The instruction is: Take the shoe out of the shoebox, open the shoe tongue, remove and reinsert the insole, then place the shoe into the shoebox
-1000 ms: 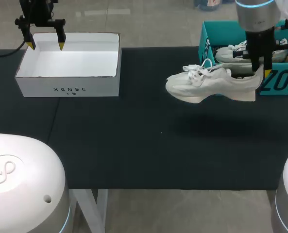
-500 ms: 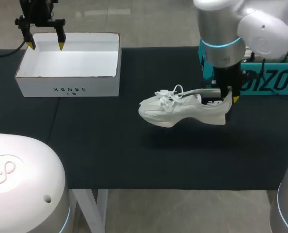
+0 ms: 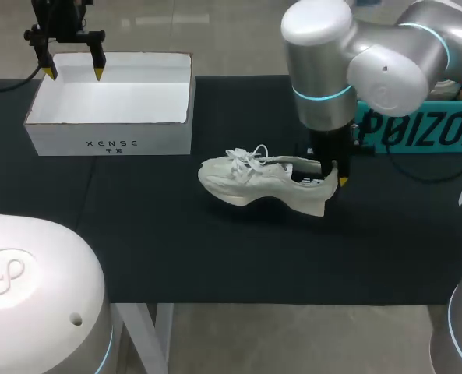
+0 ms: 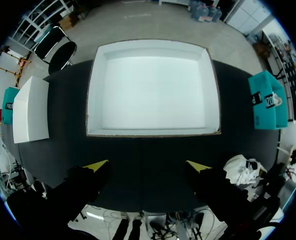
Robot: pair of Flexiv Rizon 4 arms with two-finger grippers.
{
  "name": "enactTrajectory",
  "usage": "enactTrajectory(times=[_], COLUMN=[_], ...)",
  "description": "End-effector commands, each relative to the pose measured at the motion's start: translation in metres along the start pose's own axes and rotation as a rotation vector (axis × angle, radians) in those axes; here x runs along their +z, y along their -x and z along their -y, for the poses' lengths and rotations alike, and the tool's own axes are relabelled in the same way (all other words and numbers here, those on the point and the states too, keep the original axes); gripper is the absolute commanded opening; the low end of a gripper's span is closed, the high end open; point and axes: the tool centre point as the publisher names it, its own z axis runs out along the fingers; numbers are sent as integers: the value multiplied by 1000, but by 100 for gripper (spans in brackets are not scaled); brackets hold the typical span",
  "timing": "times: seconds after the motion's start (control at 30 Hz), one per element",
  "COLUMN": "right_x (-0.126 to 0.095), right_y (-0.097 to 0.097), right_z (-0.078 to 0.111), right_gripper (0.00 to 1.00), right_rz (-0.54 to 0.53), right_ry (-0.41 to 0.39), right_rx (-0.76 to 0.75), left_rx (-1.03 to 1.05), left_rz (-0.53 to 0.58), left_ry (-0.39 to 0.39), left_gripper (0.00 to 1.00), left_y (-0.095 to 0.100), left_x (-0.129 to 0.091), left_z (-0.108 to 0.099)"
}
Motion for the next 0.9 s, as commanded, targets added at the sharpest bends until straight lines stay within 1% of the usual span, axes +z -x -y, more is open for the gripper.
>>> enactTrajectory(times=[0.03,0.13,0.4,0.53,0.57,0.6,0.63,0.7,0.73,0.8,0.83,0.9], right_x=[11,19,38,38,36,33,31,26,22,13,7,-5], right_y=[-10,-15,-24,-25,-23,-21,-18,-14,-12,-8,-7,-4], right_z=[8,12,18,19,20,20,20,21,22,24,26,29], right_gripper=[0,0,0,0,22,100,100,100,100,100,100,100], right_rz=[-6,0,20,25,24,26,28,22,21,-3,-15,-68], right_ry=[32,41,32,33,33,34,33,-2,-5,-29,-22,-47], right_rx=[-25,-37,-62,-106,-112,-111,-108,-106,-109,-128,-146,-205], left_rx=[0,0,0,0,0,0,0,0,0,0,0,0], left_rz=[0,0,0,0,0,0,0,0,0,0,0,0], left_ry=[0,0,0,0,0,0,0,0,0,0,0,0], left_gripper=[100,100,100,100,100,100,100,100,100,100,100,100], left_y=[0,0,0,0,0,0,0,0,0,0,0,0], left_x=[0,0,0,0,0,0,0,0,0,0,0,0], left_z=[0,0,0,0,0,0,0,0,0,0,0,0])
